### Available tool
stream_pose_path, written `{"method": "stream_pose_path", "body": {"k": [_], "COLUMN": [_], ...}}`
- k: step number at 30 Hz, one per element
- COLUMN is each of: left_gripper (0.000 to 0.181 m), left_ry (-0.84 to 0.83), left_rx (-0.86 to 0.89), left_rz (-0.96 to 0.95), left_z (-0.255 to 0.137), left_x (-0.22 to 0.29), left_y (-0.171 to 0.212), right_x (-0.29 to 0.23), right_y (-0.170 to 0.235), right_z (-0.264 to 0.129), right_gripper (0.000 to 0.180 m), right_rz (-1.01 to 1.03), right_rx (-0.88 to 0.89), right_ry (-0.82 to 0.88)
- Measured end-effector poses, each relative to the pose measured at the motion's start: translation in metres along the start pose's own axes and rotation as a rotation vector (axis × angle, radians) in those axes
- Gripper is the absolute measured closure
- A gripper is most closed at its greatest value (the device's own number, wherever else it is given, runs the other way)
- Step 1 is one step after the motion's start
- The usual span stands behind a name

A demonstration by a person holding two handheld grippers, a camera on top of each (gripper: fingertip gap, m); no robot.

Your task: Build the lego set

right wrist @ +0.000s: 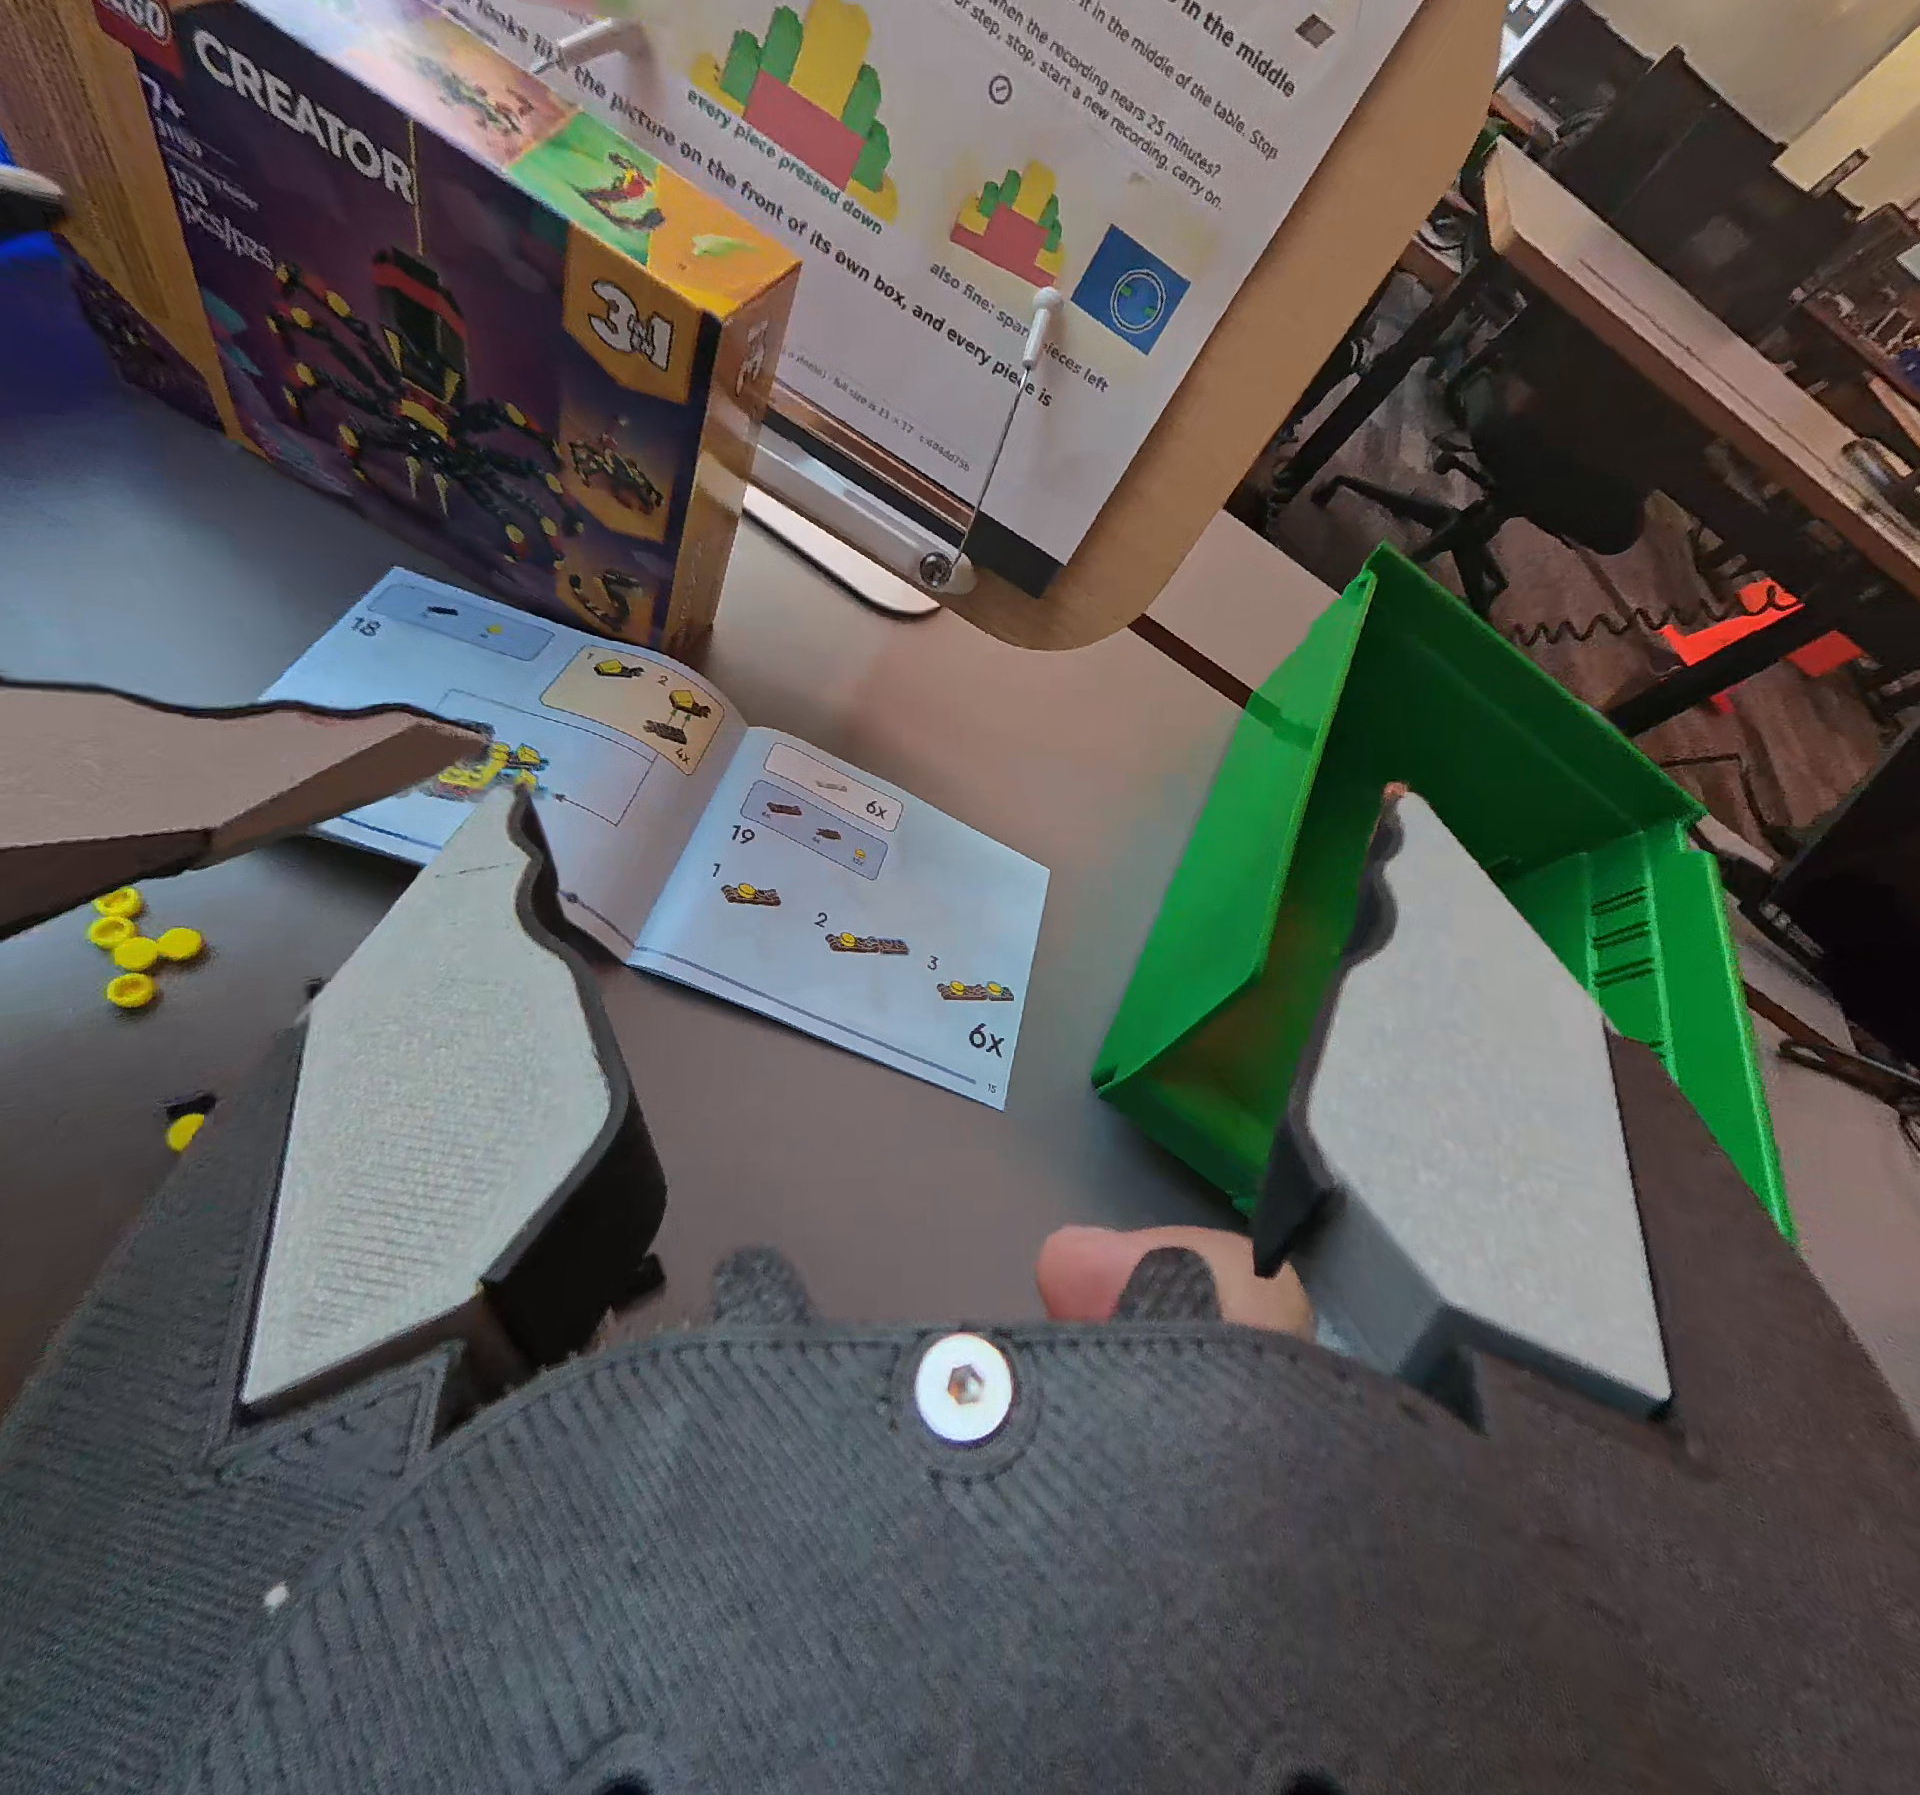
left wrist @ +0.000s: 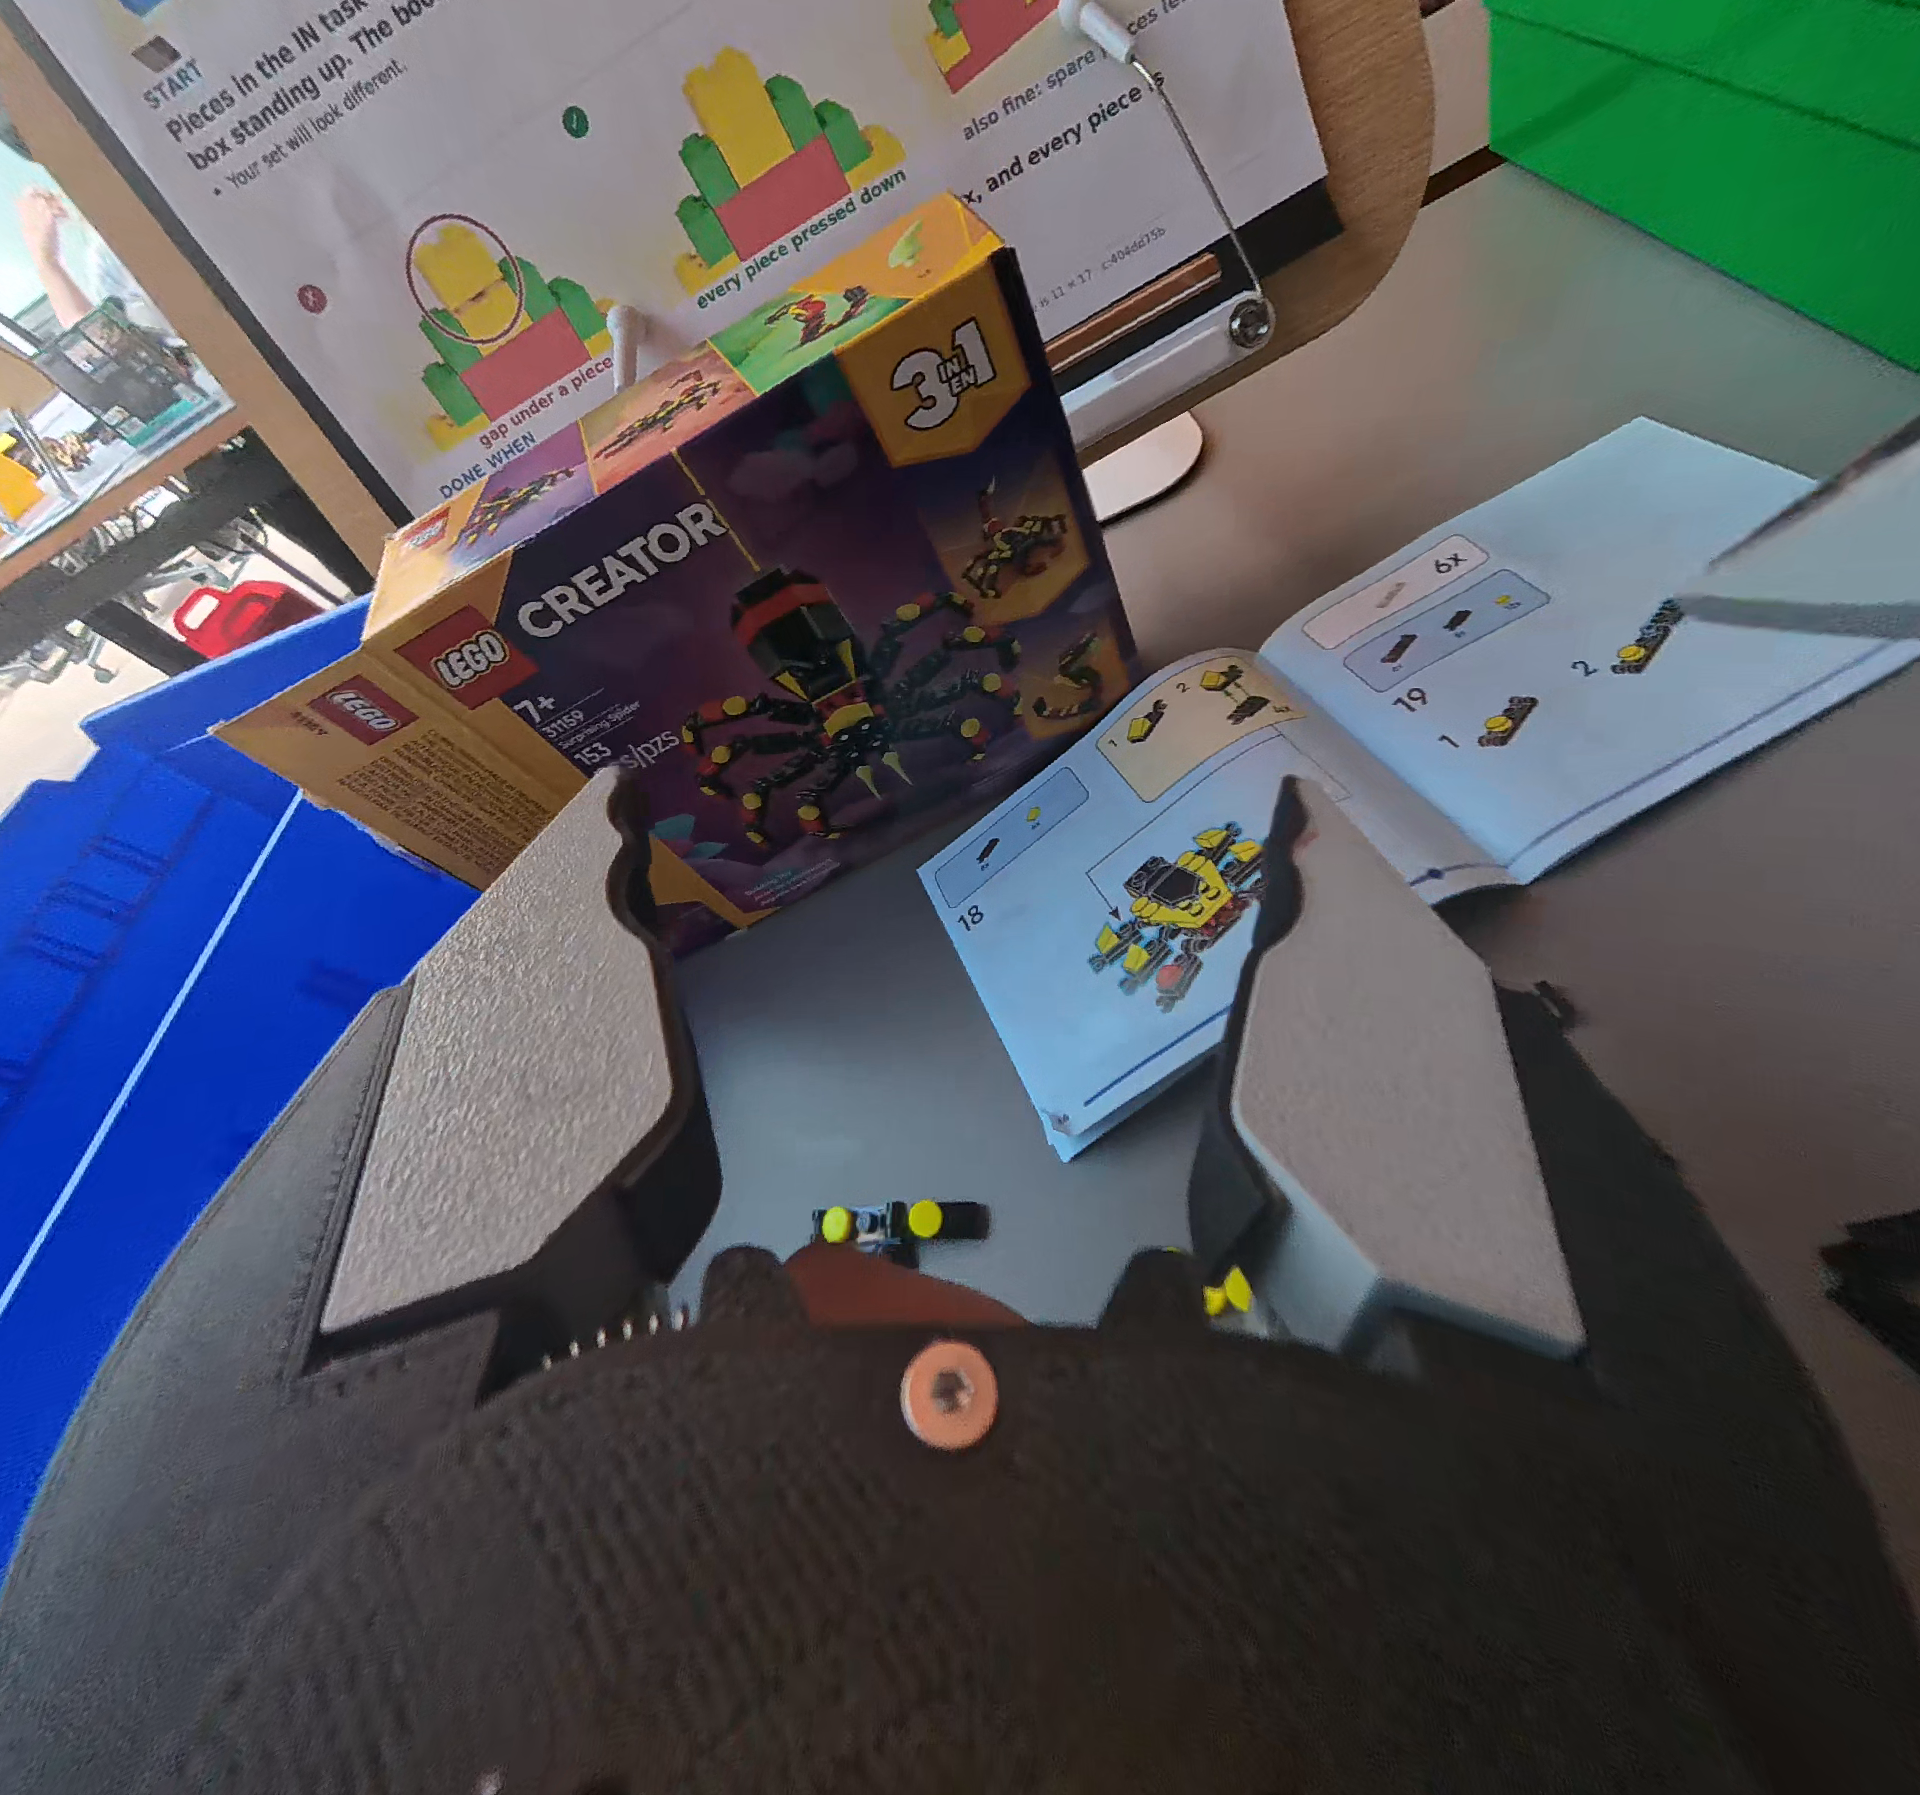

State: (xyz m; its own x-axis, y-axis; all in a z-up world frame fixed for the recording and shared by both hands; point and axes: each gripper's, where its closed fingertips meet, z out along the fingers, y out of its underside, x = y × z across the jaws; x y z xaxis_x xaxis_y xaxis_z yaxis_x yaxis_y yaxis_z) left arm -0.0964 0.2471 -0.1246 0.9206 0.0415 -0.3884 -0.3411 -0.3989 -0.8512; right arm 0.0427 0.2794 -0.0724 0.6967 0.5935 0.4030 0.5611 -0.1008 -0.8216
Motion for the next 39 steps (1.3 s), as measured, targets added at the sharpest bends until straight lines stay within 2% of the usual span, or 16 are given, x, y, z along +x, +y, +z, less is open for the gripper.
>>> {"method": "stream_pose_path", "body": {"k": [6,16,23,31,39], "left_gripper": [0.065,0.065,0.065,0.065,0.065], "left_ry": [-0.049,-0.134,-0.175,-0.159,-0.132], "left_rx": [-0.013,-0.064,-0.041,0.034,0.049], "left_rz": [-0.032,-0.033,-0.057,-0.137,-0.165], "left_z": [-0.01,-0.028,-0.039,-0.041,-0.038], "left_x": [-0.03,-0.094,-0.124,-0.102,-0.081], "left_y": [0.017,0.063,0.054,0.051,0.055], "right_x": [-0.029,-0.104,-0.13,-0.129,-0.121], "right_y": [-0.028,-0.021,-0.026,-0.012,0.007], "right_z": [0.003,0.025,0.031,0.035,0.03], "right_gripper": [0.031,0.03,0.029,0.027,0.029], "right_rz": [-0.009,-0.026,-0.031,0.122,0.146], "right_rx": [0.052,0.03,0.031,0.079,0.072], "right_ry": [-0.032,-0.132,-0.147,-0.074,-0.074]}}
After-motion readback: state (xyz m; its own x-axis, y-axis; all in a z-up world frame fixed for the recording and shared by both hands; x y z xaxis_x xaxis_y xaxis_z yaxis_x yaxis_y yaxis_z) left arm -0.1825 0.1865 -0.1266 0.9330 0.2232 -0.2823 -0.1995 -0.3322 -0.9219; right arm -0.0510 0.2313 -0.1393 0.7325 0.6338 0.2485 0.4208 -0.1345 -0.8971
